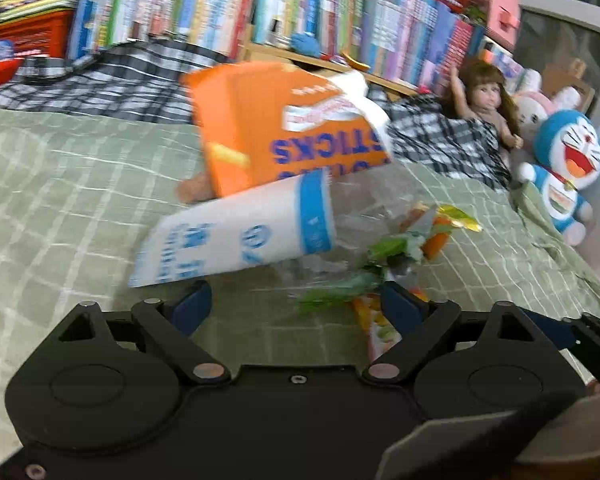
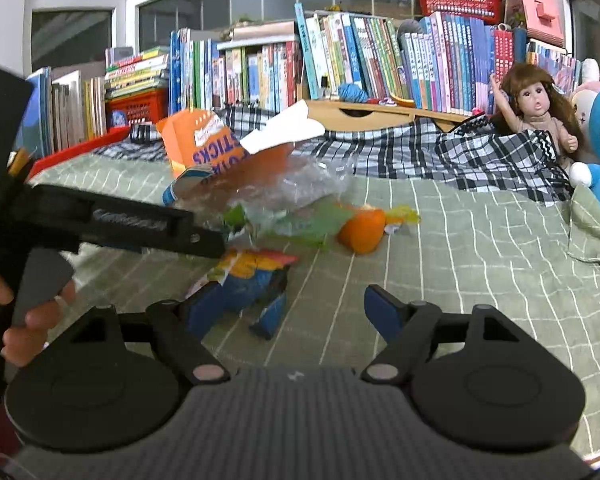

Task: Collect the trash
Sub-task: 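Move both open tools back over the trash on the bed, then grasp the green wrapper with the left tool while the right tool grasps the colourful snack wrapper, then carry both wrappers down into the black bin and open both tools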

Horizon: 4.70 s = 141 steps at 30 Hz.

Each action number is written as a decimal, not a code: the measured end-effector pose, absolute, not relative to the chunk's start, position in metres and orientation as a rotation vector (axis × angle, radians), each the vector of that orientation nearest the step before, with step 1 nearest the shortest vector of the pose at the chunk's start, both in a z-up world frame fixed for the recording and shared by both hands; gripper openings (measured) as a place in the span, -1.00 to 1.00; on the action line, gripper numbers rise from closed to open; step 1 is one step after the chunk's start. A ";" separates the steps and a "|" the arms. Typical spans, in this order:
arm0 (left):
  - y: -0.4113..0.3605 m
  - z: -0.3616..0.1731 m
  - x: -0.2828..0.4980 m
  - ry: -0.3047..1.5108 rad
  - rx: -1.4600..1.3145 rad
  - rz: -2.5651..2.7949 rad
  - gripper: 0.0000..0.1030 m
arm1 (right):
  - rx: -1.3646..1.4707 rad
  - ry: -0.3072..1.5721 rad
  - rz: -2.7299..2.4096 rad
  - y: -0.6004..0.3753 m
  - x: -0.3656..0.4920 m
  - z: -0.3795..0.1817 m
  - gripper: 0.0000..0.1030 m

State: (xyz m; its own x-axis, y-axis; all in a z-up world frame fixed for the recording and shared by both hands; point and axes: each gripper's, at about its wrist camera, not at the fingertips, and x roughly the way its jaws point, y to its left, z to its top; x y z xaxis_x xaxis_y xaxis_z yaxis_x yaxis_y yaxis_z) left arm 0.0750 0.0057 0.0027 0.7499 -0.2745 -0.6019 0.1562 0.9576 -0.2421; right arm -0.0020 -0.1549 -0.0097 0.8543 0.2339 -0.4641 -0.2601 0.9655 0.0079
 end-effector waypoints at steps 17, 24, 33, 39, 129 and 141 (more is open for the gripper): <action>-0.011 0.023 0.049 0.602 -0.077 -0.253 -0.64 | 0.000 0.528 0.308 -0.138 0.029 -0.016 0.67; -0.005 0.027 0.034 0.582 -0.017 -0.204 -0.66 | 0.009 0.555 0.299 -0.126 0.042 -0.021 0.03; -0.002 0.024 0.021 0.590 0.004 -0.177 -0.66 | 0.024 0.531 0.274 -0.137 0.027 -0.016 -0.42; 0.001 0.020 0.008 0.607 0.006 -0.187 -0.66 | 0.004 0.507 0.254 -0.146 0.015 -0.011 -0.45; -0.008 -0.007 -0.135 0.754 0.000 -0.332 -0.51 | 0.083 0.678 0.361 -0.177 -0.115 -0.063 -0.72; -0.012 -0.088 -0.116 1.028 0.017 -0.262 -0.51 | 0.108 0.901 0.339 -0.172 -0.106 -0.123 -0.72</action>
